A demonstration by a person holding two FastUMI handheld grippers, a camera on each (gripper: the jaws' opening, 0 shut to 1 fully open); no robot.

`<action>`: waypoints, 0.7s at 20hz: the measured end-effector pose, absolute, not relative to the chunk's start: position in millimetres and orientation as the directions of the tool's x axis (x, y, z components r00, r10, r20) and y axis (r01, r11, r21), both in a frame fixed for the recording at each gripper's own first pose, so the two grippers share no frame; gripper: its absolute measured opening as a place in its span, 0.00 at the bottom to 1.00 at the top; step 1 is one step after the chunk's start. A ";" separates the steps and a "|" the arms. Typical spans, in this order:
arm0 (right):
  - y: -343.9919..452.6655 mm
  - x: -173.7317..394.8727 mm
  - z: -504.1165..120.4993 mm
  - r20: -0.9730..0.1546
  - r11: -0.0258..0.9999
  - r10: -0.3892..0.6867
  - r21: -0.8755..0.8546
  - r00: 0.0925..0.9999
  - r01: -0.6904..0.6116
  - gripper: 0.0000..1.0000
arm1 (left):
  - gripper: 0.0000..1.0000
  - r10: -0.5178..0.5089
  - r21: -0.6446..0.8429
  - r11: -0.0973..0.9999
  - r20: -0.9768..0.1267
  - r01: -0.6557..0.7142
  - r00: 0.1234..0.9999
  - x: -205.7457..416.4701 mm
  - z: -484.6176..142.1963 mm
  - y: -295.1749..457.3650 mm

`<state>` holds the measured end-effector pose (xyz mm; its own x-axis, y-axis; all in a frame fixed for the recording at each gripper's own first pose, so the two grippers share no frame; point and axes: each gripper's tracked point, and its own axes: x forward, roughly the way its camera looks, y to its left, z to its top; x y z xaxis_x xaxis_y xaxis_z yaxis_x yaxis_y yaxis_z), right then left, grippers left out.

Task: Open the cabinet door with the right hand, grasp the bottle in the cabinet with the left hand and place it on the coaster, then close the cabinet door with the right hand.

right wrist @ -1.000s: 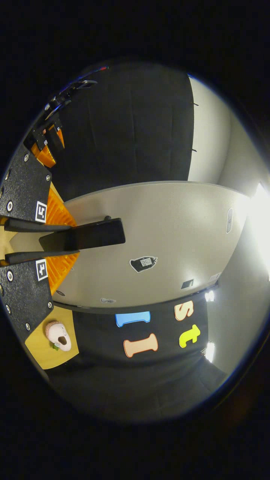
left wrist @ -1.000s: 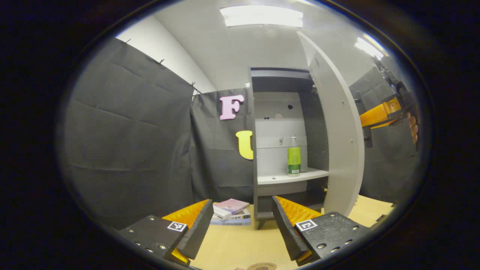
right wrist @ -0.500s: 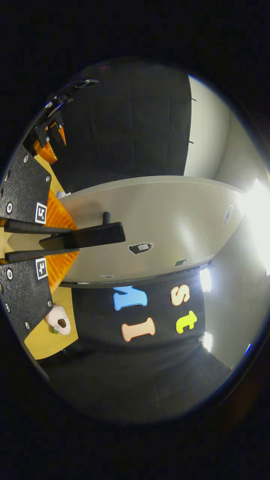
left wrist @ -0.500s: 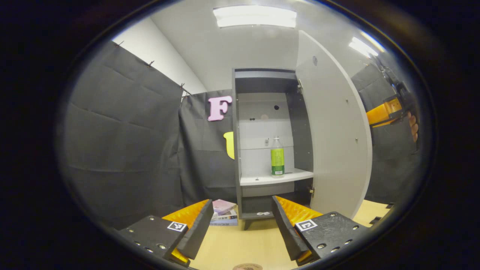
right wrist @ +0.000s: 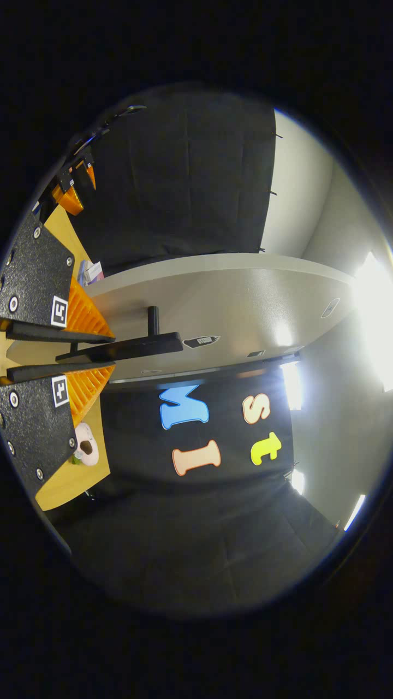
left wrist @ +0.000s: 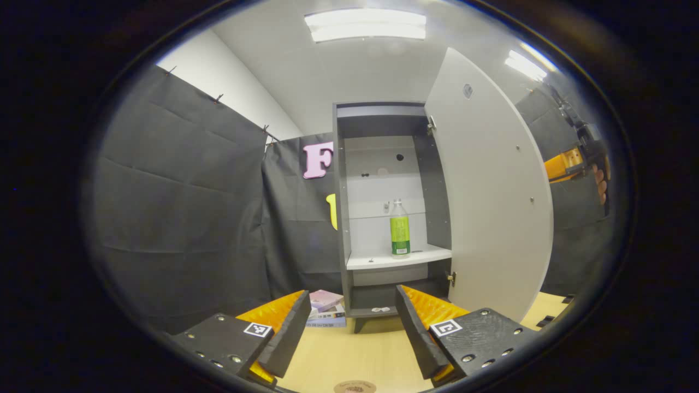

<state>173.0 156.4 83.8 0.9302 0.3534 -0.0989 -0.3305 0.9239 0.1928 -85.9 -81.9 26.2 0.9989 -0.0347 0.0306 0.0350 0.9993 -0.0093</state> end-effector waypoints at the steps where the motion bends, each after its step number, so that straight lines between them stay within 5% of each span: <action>1: 150.8 176.5 83.6 -0.096 0.929 0.339 0.191 0.936 -0.317 0.18 | 0.89 -0.036 -0.015 0.999 0.032 0.036 0.999 -87.3 27.9 -85.8; 10: 131.2 153.0 70.5 -0.099 0.921 0.364 0.185 0.926 -0.342 0.15 | 0.89 -0.078 0.012 0.997 0.051 0.077 0.996 -74.0 52.5 -119.6; 12: 115.6 148.1 63.8 -0.111 0.936 0.336 0.145 0.935 -0.319 0.29 | 0.92 -0.101 0.018 0.995 0.051 0.100 0.994 -57.8 55.9 -130.0; 14: 94.4 147.2 60.2 -0.109 0.956 0.282 0.113 0.953 -0.269 0.62 | 0.92 -0.126 0.008 0.992 0.049 0.126 0.991 -37.7 58.7 -139.8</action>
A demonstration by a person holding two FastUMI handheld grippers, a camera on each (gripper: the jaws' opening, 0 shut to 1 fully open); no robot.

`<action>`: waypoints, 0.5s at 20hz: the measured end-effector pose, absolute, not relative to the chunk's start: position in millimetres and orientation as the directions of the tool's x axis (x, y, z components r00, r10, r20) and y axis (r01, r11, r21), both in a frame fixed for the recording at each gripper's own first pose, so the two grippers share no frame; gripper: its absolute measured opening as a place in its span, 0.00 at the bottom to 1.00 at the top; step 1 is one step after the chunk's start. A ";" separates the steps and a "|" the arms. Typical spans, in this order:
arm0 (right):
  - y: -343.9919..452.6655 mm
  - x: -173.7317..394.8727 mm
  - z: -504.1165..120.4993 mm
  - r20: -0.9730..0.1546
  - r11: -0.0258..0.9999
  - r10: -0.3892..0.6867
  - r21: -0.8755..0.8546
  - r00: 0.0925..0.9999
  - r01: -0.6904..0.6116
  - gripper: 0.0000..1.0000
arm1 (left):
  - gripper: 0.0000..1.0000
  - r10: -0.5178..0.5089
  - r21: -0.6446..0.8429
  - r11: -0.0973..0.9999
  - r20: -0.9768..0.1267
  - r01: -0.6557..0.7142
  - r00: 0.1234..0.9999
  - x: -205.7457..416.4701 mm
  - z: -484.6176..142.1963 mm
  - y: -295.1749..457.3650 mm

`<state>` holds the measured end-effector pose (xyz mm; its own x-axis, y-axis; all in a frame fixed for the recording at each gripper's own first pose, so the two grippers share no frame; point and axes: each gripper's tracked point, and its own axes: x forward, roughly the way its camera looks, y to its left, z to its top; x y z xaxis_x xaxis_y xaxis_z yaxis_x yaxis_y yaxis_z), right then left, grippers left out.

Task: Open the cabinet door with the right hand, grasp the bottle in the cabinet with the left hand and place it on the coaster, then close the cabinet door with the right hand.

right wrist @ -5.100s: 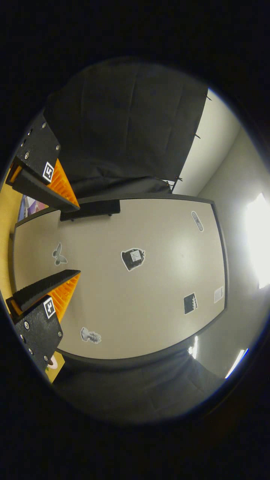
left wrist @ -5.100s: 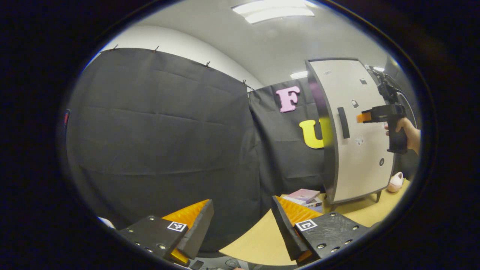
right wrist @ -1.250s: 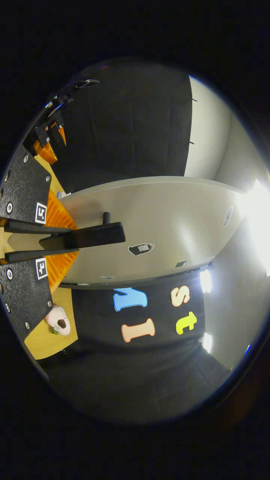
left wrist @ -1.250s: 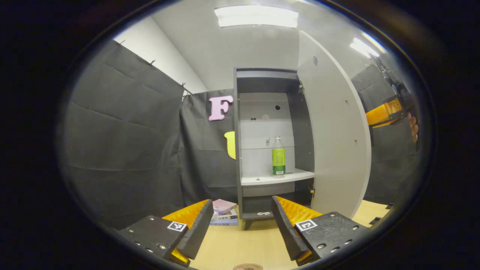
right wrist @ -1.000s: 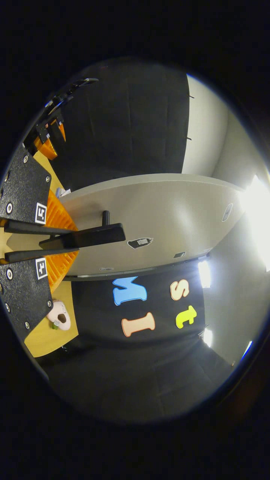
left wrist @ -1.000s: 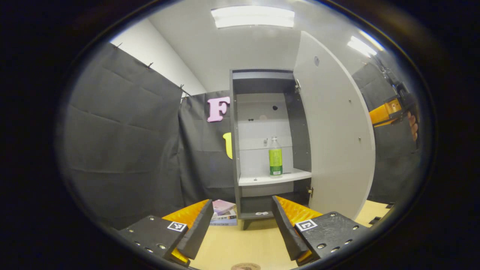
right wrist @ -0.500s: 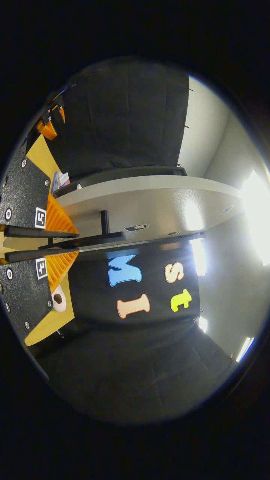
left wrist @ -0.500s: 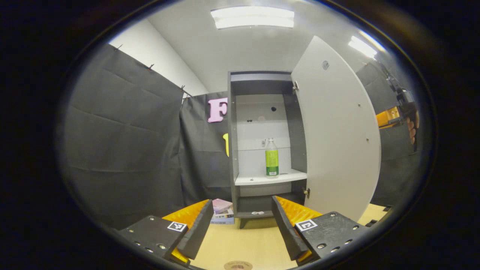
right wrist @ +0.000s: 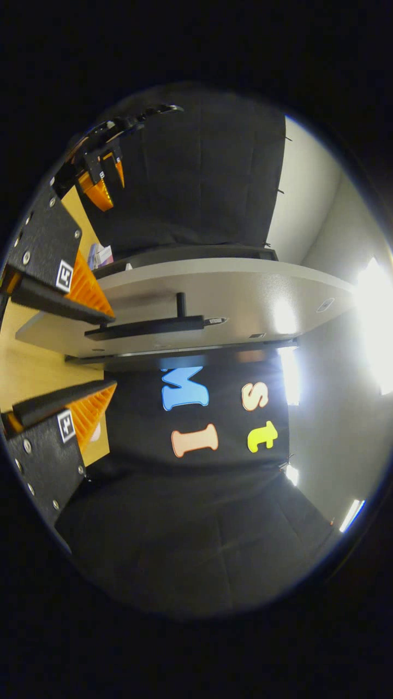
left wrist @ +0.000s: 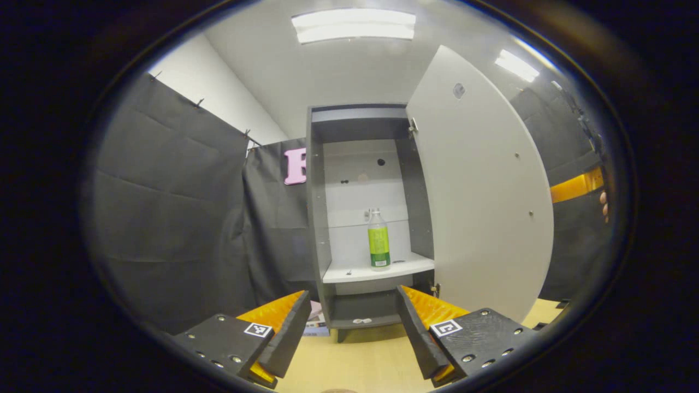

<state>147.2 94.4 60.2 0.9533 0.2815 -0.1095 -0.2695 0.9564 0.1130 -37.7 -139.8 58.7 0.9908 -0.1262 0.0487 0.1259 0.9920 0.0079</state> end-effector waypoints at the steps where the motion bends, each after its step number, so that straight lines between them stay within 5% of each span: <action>1: 86.3 144.0 57.1 -0.107 0.966 0.247 0.100 0.963 -0.237 0.88 | 0.89 -0.141 0.001 0.990 0.049 0.141 0.989 -28.0 60.5 -146.2; 2: 77.7 141.7 55.3 -0.106 0.974 0.216 0.091 0.971 -0.207 0.95 | 0.92 -0.156 -0.007 0.988 0.049 0.156 0.987 -16.6 62.6 -149.9; 10: 20.2 138.1 39.7 -0.136 0.996 -0.012 0.085 0.991 0.024 0.96 | 0.89 -0.274 -0.072 0.958 0.053 0.277 0.960 79.4 75.0 -182.2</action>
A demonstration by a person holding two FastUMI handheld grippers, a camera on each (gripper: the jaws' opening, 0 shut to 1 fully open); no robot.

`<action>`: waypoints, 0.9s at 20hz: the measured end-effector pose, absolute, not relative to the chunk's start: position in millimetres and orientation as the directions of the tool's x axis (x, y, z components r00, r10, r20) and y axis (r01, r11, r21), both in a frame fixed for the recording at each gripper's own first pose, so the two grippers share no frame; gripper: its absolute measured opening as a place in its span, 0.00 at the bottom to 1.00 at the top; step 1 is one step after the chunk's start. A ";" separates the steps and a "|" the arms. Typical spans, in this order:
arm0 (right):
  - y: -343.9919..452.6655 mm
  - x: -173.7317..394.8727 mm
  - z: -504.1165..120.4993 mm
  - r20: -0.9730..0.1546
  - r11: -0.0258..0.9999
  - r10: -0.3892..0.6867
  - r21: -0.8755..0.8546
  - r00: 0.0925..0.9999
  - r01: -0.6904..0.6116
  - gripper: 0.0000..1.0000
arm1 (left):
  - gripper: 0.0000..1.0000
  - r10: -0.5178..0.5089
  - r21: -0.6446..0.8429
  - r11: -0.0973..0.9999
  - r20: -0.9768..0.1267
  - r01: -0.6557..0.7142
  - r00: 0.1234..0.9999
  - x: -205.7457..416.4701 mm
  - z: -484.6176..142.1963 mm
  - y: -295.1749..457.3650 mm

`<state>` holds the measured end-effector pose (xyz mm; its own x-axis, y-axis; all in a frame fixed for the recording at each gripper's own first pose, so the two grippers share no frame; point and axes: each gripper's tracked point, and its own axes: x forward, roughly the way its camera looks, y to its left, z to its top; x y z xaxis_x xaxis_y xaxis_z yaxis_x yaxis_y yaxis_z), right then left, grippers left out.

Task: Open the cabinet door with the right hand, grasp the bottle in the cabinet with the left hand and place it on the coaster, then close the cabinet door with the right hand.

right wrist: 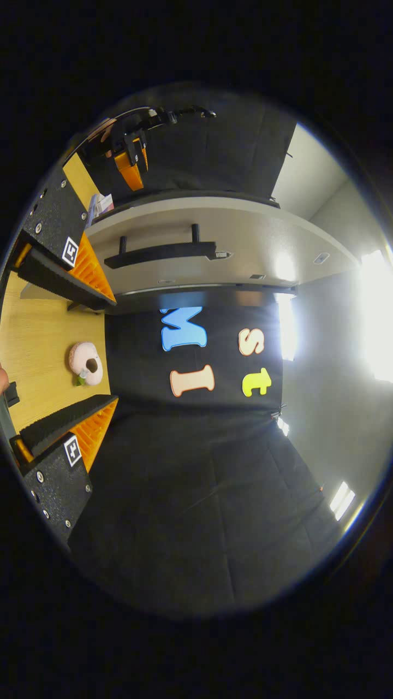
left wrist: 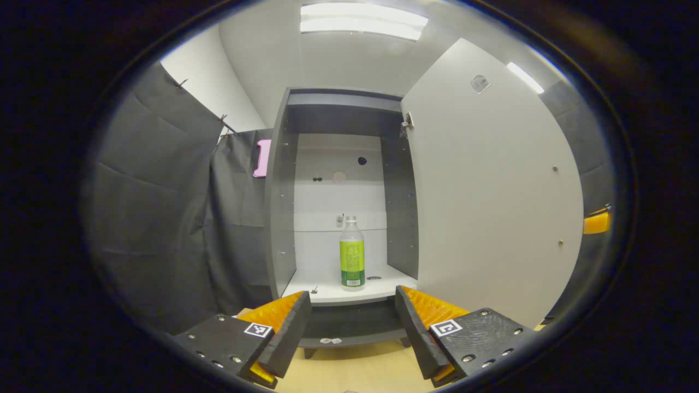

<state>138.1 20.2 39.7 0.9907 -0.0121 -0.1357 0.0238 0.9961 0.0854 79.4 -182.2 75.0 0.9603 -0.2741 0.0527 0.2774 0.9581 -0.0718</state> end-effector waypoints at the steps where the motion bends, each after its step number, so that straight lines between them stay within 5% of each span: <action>1: 15.4 139.7 37.6 -0.140 0.995 -0.034 0.088 0.989 0.047 0.95 | 0.89 -0.283 -0.074 0.955 0.054 0.286 0.958 91.9 76.8 -183.7; 18: -2.8 153.7 6.5 -0.216 0.954 -0.278 0.052 0.936 0.295 0.95 | 0.89 -0.419 -0.131 0.900 0.003 0.415 0.908 292.5 34.0 -240.1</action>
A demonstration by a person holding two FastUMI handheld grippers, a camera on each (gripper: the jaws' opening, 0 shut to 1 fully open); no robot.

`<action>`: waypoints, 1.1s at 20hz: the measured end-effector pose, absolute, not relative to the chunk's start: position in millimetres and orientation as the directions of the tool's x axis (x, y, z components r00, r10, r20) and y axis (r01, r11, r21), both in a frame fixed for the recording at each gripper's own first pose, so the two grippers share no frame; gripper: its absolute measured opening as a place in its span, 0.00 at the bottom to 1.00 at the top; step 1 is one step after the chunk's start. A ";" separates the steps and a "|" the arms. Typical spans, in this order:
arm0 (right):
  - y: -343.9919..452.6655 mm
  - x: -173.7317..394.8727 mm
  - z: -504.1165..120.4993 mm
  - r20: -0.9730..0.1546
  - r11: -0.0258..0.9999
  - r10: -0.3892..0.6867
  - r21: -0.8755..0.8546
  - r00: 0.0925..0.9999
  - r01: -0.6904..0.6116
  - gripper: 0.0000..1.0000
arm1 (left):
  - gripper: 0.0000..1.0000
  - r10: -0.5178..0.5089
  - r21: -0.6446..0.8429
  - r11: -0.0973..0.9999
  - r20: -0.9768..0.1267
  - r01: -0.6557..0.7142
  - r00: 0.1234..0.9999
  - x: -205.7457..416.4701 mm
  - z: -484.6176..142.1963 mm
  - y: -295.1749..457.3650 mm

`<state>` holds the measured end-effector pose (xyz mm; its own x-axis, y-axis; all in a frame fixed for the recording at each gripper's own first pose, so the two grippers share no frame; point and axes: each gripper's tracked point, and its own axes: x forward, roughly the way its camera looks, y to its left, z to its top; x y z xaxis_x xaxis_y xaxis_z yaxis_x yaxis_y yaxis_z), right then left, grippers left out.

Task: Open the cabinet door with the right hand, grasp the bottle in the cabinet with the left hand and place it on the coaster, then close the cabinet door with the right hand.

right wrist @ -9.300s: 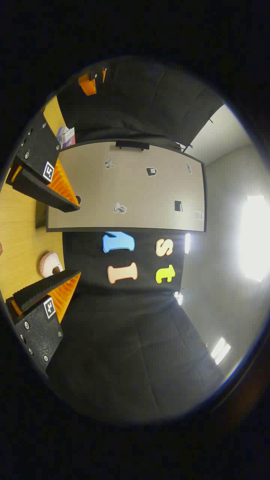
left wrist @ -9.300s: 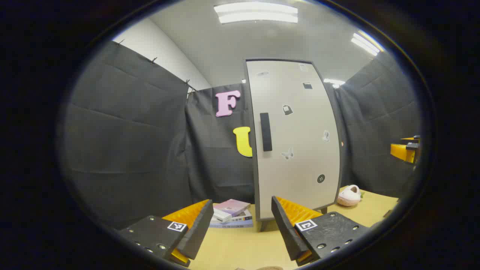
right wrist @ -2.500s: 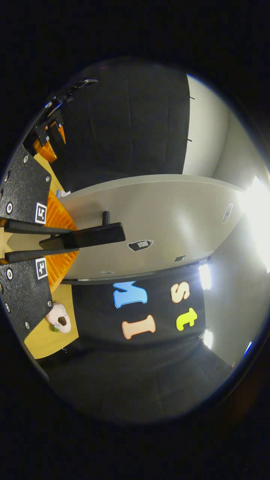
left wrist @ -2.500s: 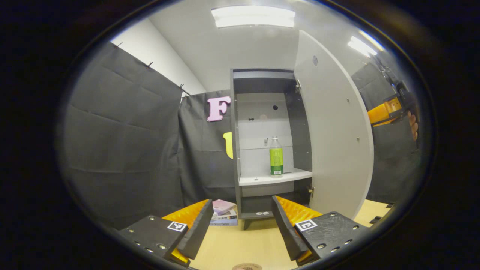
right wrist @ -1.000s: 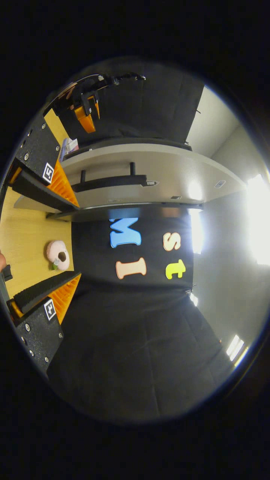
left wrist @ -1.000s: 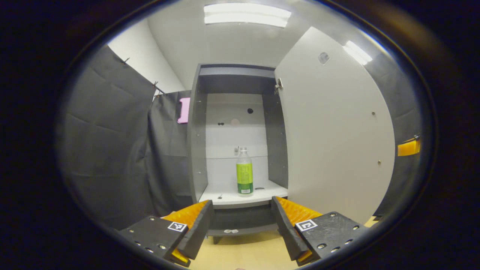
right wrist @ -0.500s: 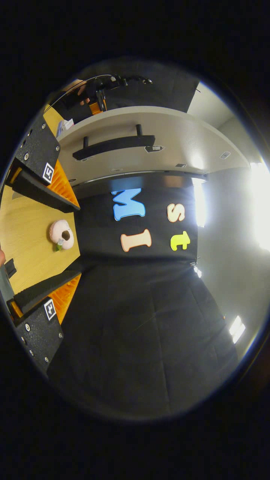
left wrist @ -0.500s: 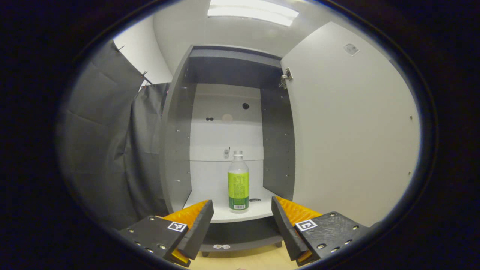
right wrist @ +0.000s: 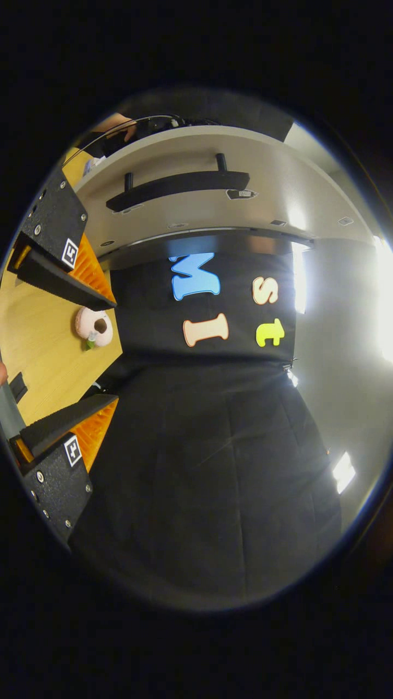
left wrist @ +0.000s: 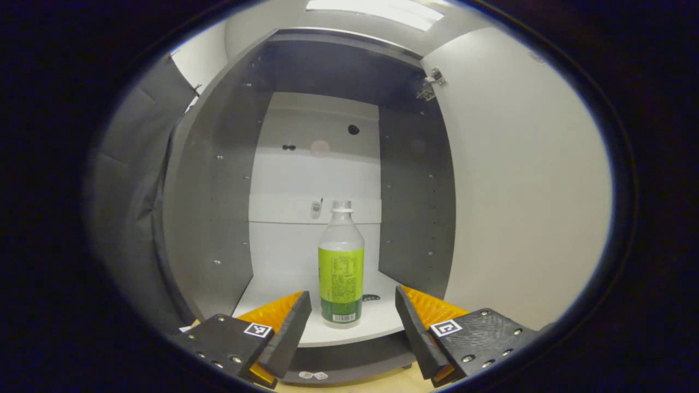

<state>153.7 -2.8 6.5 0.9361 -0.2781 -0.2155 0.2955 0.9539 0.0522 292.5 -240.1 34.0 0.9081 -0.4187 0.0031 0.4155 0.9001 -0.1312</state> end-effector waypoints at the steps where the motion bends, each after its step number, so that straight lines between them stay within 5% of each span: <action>1: -2.3 153.5 5.4 -0.217 0.951 -0.289 0.044 0.932 0.305 0.95 | 0.89 -0.423 -0.134 0.898 0.002 0.419 0.906 301.1 31.5 -242.8; 13: 5.8 152.6 -6.6 -0.240 0.924 -0.365 0.022 0.899 0.381 0.94 | 0.88 -0.463 -0.112 0.882 -0.029 0.458 0.886 374.5 8.2 -264.7; 16: 8.7 154.1 -8.0 -0.241 0.927 -0.358 0.025 0.902 0.374 0.95 | 0.69 -0.477 -0.110 0.876 -0.039 0.470 0.878 373.1 7.0 -265.3; 22: 15.9 158.7 -8.4 -0.229 0.947 -0.300 0.044 0.926 0.318 0.94 | 0.73 -0.435 -0.121 0.894 -0.006 0.431 0.900 349.1 24.2 -240.0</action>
